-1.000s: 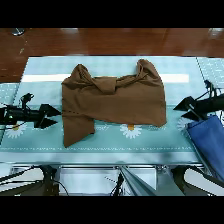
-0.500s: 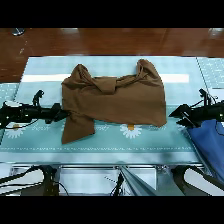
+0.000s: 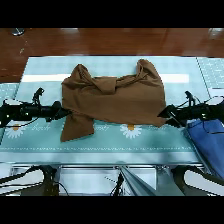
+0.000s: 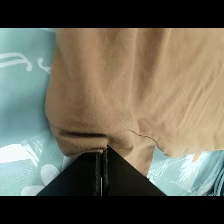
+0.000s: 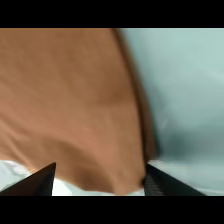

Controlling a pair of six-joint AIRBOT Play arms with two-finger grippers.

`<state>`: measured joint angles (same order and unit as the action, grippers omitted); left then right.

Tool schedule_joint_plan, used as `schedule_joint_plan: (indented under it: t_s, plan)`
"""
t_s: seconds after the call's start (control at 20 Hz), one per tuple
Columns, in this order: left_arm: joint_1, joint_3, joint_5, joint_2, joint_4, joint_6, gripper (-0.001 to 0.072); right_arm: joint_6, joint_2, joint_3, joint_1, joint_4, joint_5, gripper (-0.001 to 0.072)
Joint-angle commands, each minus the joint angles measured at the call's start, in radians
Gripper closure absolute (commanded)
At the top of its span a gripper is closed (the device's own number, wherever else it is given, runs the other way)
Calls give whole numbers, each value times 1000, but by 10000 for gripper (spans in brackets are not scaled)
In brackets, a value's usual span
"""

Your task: Fold the shirts.

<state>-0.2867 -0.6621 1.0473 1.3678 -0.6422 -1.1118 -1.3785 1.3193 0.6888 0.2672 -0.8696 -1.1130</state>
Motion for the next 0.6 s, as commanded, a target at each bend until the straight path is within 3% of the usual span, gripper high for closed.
schedule_joint_plan:
  t_s: [0.0,0.05,0.1,0.3,0.55]
  plan:
    - [1,-1,3,0,0,1,690,4,44,-2,-79,63,94,279]
    - [1,-1,8,0,0,1,689,15,44,0,-98,77,111,456]
    - [5,-1,11,0,1,1,689,51,44,13,-109,83,106,696]
    - [12,-122,52,-72,80,30,691,92,37,320,-121,80,-97,694]
    - [13,-698,78,-218,81,-82,691,-61,13,1090,-121,-54,-214,695]
